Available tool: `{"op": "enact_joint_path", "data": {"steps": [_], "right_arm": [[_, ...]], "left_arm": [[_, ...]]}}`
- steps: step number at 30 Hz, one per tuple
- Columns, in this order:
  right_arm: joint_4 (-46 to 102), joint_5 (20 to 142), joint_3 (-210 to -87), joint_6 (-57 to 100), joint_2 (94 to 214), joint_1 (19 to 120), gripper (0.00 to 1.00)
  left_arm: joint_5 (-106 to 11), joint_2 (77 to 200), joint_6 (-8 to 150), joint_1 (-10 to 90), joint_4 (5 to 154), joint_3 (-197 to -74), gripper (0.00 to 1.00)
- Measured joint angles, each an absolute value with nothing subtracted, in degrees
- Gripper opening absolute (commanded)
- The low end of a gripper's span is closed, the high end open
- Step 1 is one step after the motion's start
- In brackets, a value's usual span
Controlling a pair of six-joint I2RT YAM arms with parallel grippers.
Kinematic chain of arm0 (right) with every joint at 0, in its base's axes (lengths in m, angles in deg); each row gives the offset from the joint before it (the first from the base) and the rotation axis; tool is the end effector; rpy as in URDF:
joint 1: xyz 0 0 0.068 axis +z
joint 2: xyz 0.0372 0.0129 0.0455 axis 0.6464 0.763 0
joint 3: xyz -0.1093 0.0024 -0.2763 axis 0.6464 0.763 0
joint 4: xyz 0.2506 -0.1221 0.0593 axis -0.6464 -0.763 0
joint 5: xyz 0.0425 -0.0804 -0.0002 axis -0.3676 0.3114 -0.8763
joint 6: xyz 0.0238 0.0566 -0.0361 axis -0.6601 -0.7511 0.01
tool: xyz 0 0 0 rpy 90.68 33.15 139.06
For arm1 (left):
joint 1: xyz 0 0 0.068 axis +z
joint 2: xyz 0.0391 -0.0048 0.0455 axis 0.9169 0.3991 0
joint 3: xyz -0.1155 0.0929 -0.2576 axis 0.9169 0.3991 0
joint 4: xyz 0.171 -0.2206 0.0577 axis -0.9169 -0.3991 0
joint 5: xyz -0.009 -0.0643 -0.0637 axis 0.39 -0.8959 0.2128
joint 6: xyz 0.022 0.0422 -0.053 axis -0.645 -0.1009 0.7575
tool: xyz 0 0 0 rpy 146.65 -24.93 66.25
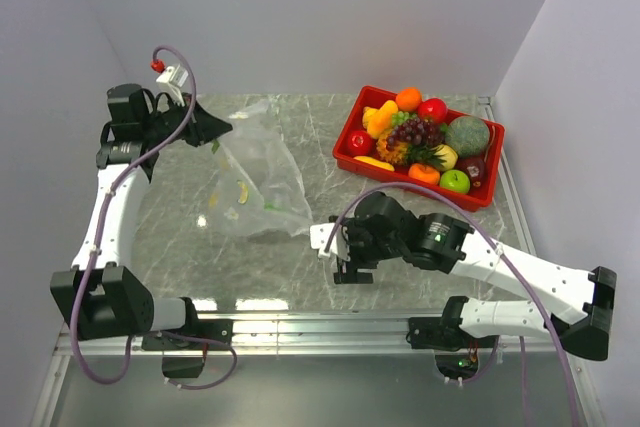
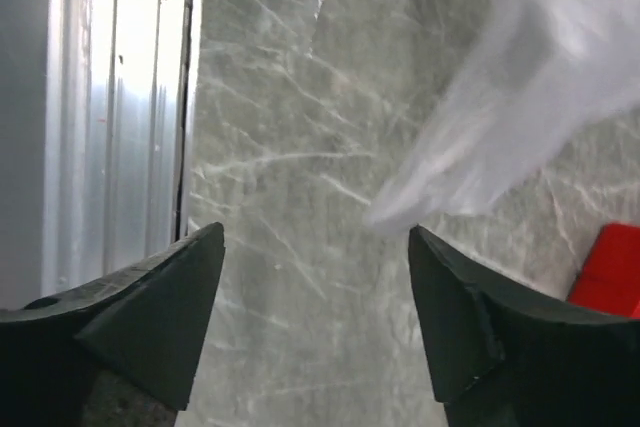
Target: Place the fake fruits into the plastic bag and tie a complex knot
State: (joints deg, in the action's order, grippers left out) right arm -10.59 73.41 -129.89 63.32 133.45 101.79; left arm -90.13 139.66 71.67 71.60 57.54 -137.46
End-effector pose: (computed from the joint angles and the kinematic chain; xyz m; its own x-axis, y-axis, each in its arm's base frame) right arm 0.1040 0.2243 0.3186 0.2776 -0.6557 -0.7021 -0.9552 -0.1100 -0.2748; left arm 0.3312 -0.0161 0.3999 -0.5121 -0.1821 -0.8394 0.5620 0.6680 -0.4878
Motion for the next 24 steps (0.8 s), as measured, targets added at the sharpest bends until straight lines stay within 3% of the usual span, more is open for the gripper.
{"op": "enact_joint_path", "data": {"steps": [8, 14, 24], "right_arm": [[-11.1, 75.1, -141.8, 52.8, 133.6, 97.1, 0.91], [-3.4, 73.8, -145.8, 40.1, 134.7, 83.9, 0.95], [9.3, 65.4, -149.8, 16.1, 158.6, 76.6, 0.99]], "left_arm": [[-100.9, 135.7, 69.4, 71.7, 63.9, -134.5, 0.00], [-106.3, 135.9, 68.1, 71.5, 63.9, -134.4, 0.00], [-109.5, 136.8, 79.3, 70.5, 72.1, -132.4, 0.00]]}}
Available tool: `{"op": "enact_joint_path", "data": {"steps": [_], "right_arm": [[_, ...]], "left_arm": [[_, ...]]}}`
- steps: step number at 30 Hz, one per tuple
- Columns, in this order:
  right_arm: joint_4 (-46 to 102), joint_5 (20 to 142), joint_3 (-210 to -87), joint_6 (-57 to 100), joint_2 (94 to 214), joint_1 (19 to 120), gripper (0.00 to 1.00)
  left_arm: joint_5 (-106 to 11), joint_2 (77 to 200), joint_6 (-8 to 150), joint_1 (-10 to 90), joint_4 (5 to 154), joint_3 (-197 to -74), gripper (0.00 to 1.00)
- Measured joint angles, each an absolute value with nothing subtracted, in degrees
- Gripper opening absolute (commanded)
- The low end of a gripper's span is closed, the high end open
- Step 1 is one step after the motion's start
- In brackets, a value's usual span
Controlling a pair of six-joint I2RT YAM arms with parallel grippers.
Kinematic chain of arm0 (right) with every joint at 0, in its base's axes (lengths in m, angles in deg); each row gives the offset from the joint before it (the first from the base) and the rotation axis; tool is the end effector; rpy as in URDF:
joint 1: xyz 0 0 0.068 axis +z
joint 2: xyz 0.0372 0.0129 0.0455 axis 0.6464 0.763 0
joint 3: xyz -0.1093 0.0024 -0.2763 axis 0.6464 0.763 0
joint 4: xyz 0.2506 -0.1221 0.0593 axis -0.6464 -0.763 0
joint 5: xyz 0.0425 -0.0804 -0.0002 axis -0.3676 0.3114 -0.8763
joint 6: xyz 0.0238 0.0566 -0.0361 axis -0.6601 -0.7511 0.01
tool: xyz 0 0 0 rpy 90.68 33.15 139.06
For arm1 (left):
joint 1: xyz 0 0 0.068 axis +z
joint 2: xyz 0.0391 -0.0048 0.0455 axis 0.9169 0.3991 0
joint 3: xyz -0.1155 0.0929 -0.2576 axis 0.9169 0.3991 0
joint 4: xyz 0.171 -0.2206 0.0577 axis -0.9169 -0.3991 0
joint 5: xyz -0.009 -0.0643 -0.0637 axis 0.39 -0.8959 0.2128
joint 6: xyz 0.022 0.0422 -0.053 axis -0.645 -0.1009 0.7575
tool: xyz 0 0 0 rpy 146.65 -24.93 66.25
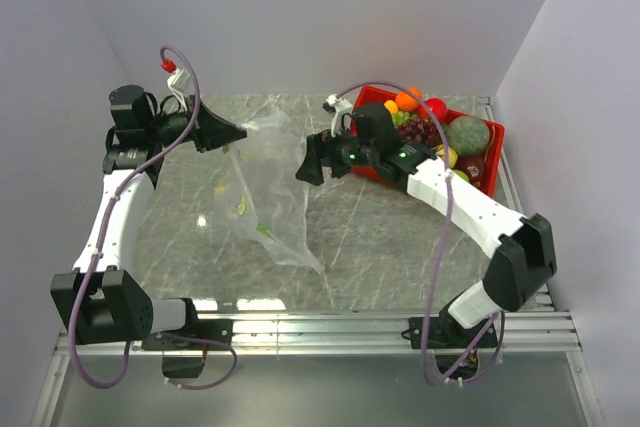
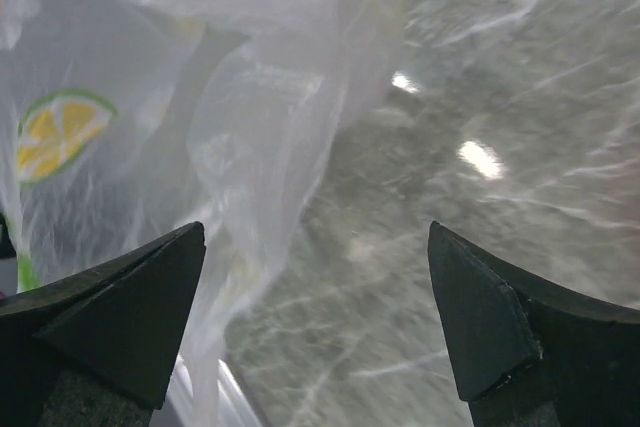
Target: Place the fake fruits into the plastic bag and tie a complex knot
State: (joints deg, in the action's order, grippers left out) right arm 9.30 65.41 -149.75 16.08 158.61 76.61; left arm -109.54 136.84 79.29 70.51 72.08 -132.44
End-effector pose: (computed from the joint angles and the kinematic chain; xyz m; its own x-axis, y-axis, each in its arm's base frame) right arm 0.2979 0.2480 0.3580 -0.5455 -0.1649 -0.8217 -0.7281 0.5789 0.3671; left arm 0.3091 -0.0336 0.4117 -0.4724 -0.1488 -0.8687 0.7873 0.3719 -0.4918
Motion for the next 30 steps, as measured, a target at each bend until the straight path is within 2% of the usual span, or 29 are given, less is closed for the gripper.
{"op": "enact_joint_path", "data": {"steps": [6, 7, 8, 10, 11, 12, 16, 21, 22, 24, 25, 27, 28, 30], "right_arm": [[17.6, 57.6, -149.7, 5.7, 164.2, 76.7, 0.99], [19.2, 56.6, -149.7, 4.3, 164.7, 76.7, 0.93], [20.7, 55.8, -149.7, 3.3, 165.3, 76.9, 0.70], [23.0, 54.5, -150.1, 2.0, 167.0, 77.2, 0.38], [23.2, 54.2, -150.6, 1.5, 168.1, 77.3, 0.08], [23.7, 53.6, -151.2, 0.9, 169.6, 77.3, 0.00], [22.2, 52.5, -149.2, -0.1, 172.0, 76.3, 0.00], [19.2, 51.3, -140.3, 1.6, 167.5, 70.6, 0.00], [19.4, 51.1, -139.3, 1.7, 166.4, 69.5, 0.00], [20.6, 51.2, -139.1, 2.0, 164.7, 68.6, 0.00], [21.0, 51.2, -139.1, 2.0, 163.7, 68.6, 0.00], [20.9, 51.3, -139.1, 1.9, 162.0, 69.0, 0.00], [21.0, 51.8, -139.1, 1.7, 161.6, 69.3, 0.00], [20.9, 52.8, -139.2, 1.0, 161.5, 70.0, 0.00]], "left_arm": [[-110.4, 137.0, 85.7, 70.5, 77.5, -129.0, 0.00], [-110.4, 137.0, 87.0, 70.5, 78.7, -128.2, 0.00], [-110.6, 137.0, 88.2, 70.5, 80.0, -127.5, 0.00], [-110.9, 137.1, 90.7, 70.5, 82.8, -125.9, 0.00], [-111.0, 137.3, 91.9, 70.5, 83.6, -125.5, 0.00], [-111.1, 137.6, 92.4, 70.5, 83.9, -125.4, 0.01], [-109.2, 140.6, 88.7, 71.6, 78.4, -128.8, 0.00], [-96.9, 150.1, 79.1, 77.5, 66.2, -143.3, 0.00], [-95.6, 152.3, 77.8, 78.9, 63.5, -145.6, 0.04], [-94.1, 155.6, 75.8, 79.9, 59.1, -147.5, 0.16], [-93.6, 157.2, 74.9, 80.1, 57.6, -148.1, 0.32], [-92.9, 159.4, 74.0, 80.8, 56.1, -148.3, 0.47], [-92.8, 159.9, 73.9, 81.1, 55.3, -148.2, 0.63], [-92.8, 159.9, 73.4, 81.7, 54.2, -148.2, 0.79]]}}
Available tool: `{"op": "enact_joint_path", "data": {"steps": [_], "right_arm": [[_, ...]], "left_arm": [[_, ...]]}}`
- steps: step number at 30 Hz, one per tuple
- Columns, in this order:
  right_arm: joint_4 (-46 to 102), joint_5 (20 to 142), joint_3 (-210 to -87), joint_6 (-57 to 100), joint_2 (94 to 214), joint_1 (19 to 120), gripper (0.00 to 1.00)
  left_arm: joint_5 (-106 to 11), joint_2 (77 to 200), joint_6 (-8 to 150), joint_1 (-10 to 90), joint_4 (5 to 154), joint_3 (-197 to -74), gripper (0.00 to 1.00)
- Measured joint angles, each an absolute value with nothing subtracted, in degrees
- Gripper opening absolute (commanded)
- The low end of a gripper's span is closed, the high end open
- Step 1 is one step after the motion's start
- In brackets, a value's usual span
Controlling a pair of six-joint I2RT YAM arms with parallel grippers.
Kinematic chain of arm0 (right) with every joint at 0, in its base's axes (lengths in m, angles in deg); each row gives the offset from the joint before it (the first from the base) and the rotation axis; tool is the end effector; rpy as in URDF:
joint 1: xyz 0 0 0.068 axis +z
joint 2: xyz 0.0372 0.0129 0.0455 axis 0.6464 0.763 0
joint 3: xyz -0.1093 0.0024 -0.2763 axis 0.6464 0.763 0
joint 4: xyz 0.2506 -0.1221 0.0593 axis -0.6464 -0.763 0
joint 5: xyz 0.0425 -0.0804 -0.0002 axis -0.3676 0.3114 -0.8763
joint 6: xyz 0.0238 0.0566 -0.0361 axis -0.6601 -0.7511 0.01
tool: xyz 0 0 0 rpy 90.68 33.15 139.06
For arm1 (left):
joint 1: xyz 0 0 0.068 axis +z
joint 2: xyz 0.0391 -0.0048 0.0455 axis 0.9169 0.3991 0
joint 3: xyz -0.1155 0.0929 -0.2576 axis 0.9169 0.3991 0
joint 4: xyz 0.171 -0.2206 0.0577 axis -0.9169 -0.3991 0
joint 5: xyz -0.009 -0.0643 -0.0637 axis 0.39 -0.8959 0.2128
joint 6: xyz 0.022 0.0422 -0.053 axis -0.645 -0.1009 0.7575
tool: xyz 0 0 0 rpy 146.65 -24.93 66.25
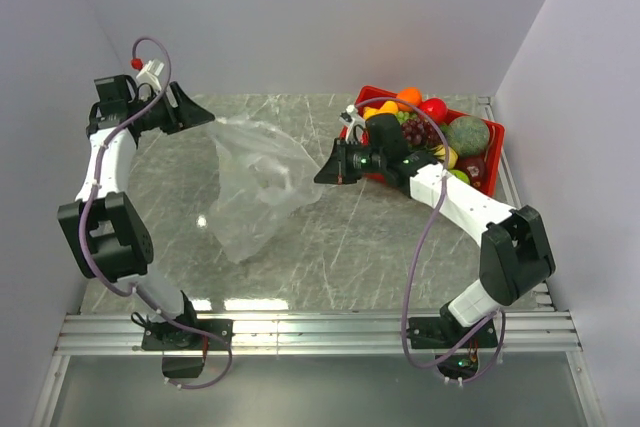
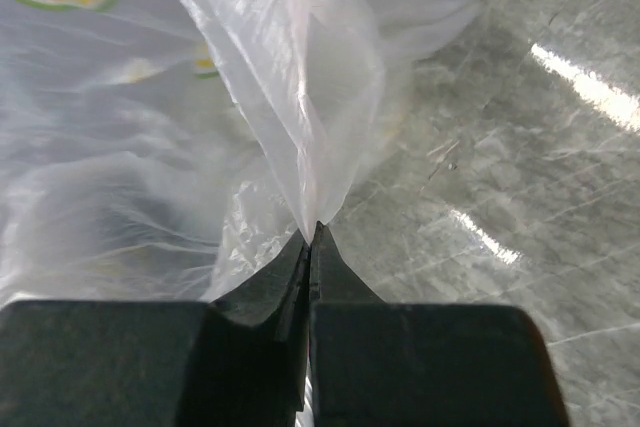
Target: Place the fake fruits into the plastic bag and tie a complex knot
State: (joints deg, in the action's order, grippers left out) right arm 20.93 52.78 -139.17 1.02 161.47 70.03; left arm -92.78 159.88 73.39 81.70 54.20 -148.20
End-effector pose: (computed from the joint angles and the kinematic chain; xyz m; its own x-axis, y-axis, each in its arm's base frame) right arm 0.3216 0.2236 0.2938 -0.7717 -0.0178 -0.6357 -0.5525 0.5138 0.6563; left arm 0.4178 0.0648 0.3396 -0.6563 -0.3290 -0.6790 0.3284 0.6856 -0.6497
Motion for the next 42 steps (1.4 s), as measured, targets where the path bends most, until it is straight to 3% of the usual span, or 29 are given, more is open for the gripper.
{"op": "enact_joint_path", "data": {"steps": [2, 4, 13, 20, 21, 22, 24, 25, 26, 33, 34, 36, 37, 39, 42], "right_arm": [[20.3, 54.3, -139.2, 0.5, 161.5, 70.9, 0.00], [20.0, 56.5, -139.2, 0.1, 161.5, 71.9, 0.00], [19.0, 66.0, -139.4, -0.9, 161.4, 76.6, 0.00], [17.2, 70.9, -140.3, -0.1, 160.7, 78.2, 0.00], [17.1, 71.6, -140.6, 0.0, 160.6, 78.2, 0.00], [17.1, 72.3, -140.8, 0.1, 160.3, 78.2, 0.00], [17.0, 73.2, -141.2, 0.5, 159.9, 78.0, 0.00], [17.0, 73.4, -141.3, 0.6, 159.6, 77.8, 0.00], [17.1, 73.4, -141.5, 0.7, 159.3, 77.3, 0.00], [18.4, 72.8, -139.8, 4.3, 155.9, 69.4, 0.00], [18.6, 72.3, -139.2, 5.2, 155.1, 68.9, 0.04], [18.2, 70.8, -138.5, 6.6, 154.0, 69.0, 0.27], [17.8, 70.0, -138.5, 7.6, 153.7, 69.4, 0.53], [17.1, 69.2, -138.7, 9.7, 153.5, 70.0, 0.75], [14.6, 69.9, -140.5, 13.4, 153.5, 70.6, 0.81]], "left_arm": [[-92.3, 158.4, 72.9, 81.8, 53.0, -148.1, 0.94], [-90.7, 155.1, 72.2, 81.4, 51.4, -147.4, 0.99], [-75.9, 138.0, 67.1, 73.7, 42.4, -138.3, 0.99], [-65.1, 142.7, 68.2, 65.7, 35.9, -133.9, 0.99], [-64.5, 144.0, 68.3, 65.0, 34.9, -133.8, 0.91], [-64.1, 145.3, 68.5, 64.6, 34.0, -133.8, 0.70], [-63.8, 147.2, 68.4, 64.6, 32.6, -133.4, 0.46], [-63.9, 147.7, 68.0, 64.8, 32.1, -133.2, 0.18], [-64.6, 148.1, 67.7, 65.6, 31.7, -133.1, 0.03], [-73.1, 148.1, 61.5, 80.3, 38.7, -139.3, 0.00], [-75.0, 147.4, 60.1, 80.9, 41.5, -139.7, 0.00], [-78.0, 145.4, 57.4, 79.9, 43.9, -139.5, 0.00], [-79.7, 144.0, 55.8, 78.7, 44.9, -139.0, 0.00], [-82.2, 141.7, 53.3, 76.0, 46.0, -137.7, 0.00], [-83.4, 138.4, 51.8, 72.0, 48.1, -134.3, 0.00]]}}
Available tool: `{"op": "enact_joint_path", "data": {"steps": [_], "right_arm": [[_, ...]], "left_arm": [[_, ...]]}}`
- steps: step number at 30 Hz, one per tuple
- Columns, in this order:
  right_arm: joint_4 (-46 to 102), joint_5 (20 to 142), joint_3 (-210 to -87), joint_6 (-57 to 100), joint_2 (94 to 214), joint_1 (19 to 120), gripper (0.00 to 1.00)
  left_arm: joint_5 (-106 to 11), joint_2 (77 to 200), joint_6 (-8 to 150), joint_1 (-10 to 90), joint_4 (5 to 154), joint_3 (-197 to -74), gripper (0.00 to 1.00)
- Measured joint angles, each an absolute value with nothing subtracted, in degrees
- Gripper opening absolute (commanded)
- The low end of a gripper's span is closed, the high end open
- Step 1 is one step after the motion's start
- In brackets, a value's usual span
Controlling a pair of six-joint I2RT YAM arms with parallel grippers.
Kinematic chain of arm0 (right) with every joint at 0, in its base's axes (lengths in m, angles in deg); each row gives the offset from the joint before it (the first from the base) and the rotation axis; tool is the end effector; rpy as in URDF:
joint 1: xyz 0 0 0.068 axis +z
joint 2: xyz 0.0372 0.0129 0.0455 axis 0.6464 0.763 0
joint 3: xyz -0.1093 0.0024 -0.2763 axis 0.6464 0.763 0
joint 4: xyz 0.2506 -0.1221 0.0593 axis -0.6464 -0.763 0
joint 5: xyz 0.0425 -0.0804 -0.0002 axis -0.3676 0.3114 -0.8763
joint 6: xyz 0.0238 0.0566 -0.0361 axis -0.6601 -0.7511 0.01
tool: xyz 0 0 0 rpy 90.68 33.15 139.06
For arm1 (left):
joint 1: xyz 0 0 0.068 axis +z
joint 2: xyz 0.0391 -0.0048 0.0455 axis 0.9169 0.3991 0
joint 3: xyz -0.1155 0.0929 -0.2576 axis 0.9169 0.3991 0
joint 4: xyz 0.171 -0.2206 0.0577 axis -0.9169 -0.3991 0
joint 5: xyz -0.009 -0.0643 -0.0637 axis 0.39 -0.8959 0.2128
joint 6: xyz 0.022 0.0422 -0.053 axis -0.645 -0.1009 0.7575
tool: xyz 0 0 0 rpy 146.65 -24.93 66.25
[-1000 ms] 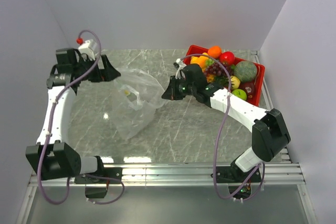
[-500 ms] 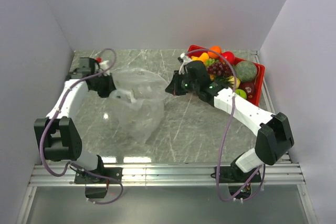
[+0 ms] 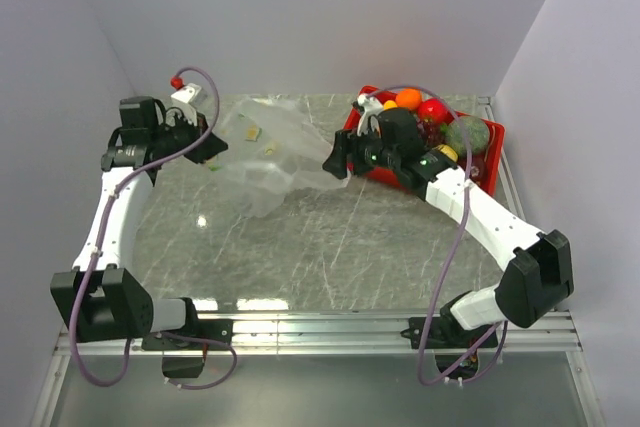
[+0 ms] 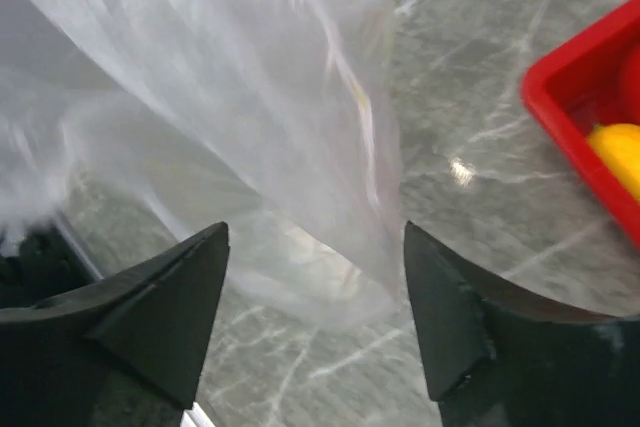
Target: Place the fake fruits into the plastic bag and tie a complex knot
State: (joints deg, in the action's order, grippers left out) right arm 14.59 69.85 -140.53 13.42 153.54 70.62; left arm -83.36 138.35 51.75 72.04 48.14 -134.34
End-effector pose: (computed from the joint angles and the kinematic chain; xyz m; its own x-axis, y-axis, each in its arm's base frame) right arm 0.3051 0.2007 0.3364 -0.5656 -0.0543 -0.8229 -0.6039 0.7067 0.3685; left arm 0.3200 -0.0099 0.3677 -0.4796 0.0472 -0.8762 0.5758 0.7704 -0.2737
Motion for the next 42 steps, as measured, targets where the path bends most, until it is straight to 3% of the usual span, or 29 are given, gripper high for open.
{"op": "enact_joint_path", "data": {"steps": [5, 10, 21, 25, 34, 35, 37, 41, 42], "right_arm": [[12.3, 71.7, -150.1, 20.1, 153.8, 70.6, 0.84], [12.3, 66.1, -158.6, 25.5, 154.2, 71.8, 0.83], [6.6, 62.0, -166.2, 35.9, 168.7, 92.8, 0.75], [3.9, 62.2, -165.4, 38.6, 175.7, 98.5, 0.66], [-1.1, 64.5, -153.1, 44.7, 180.5, 99.7, 0.28], [-2.1, 65.1, -152.0, 45.6, 180.4, 99.4, 0.28], [-3.3, 66.0, -150.1, 46.8, 179.5, 98.7, 0.33], [-3.5, 66.8, -146.9, 47.9, 172.6, 95.9, 0.69], [-3.1, 67.1, -146.8, 47.7, 169.7, 94.9, 0.72]], "left_arm": [[-82.6, 137.6, 54.4, 70.4, 49.6, -132.3, 0.00], [-81.8, 138.7, 60.0, 70.5, 50.6, -132.1, 0.00], [-81.8, 149.1, 76.1, 70.5, 53.1, -132.1, 0.00], [-81.8, 152.7, 82.6, 70.6, 54.9, -132.1, 0.00], [-82.9, 158.4, 94.6, 73.6, 60.4, -132.2, 0.00], [-83.0, 158.5, 95.1, 74.0, 60.7, -132.2, 0.00], [-83.0, 158.5, 96.4, 74.6, 61.2, -132.2, 0.00], [-83.9, 158.5, 97.9, 74.6, 62.7, -131.9, 0.00], [-84.1, 158.4, 98.0, 74.5, 63.0, -131.4, 0.00]]}}
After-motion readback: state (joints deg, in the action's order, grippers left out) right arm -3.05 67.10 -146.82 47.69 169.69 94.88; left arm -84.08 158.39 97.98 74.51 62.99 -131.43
